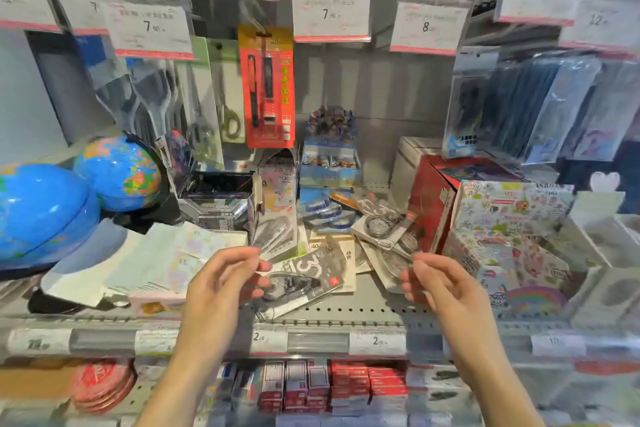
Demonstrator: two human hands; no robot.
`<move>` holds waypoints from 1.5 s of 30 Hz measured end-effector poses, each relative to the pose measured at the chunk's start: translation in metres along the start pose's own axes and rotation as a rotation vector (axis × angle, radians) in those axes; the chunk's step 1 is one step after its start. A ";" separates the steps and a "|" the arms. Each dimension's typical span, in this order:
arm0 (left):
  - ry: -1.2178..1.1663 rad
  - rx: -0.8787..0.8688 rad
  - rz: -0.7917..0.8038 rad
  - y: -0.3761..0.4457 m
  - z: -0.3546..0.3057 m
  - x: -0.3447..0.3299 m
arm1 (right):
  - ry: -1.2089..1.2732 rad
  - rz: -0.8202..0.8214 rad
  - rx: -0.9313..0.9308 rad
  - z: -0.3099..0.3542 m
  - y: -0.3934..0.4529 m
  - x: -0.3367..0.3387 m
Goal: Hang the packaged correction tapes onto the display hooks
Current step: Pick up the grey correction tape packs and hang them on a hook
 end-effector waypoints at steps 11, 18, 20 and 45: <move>0.212 -0.077 0.194 0.128 0.014 -0.005 | -0.216 0.077 0.071 -0.005 0.101 -0.086; 0.749 -0.180 0.372 0.147 0.028 -0.002 | -0.546 0.409 0.084 -0.020 0.140 -0.145; 0.835 -0.199 0.413 0.147 0.026 -0.004 | -0.638 0.507 0.084 -0.026 0.143 -0.151; 1.085 -0.194 0.742 0.114 0.026 -0.013 | -1.042 0.870 0.054 -0.011 0.121 -0.121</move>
Point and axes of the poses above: each hand's wrist, its own y-axis towards the middle knuckle, its own x-axis out of the back of the hand, z = x × y, the point moved 3 cm from there along y, towards the middle knuckle, and after that the axes turned 1 degree about y, right-handed, at the moved point
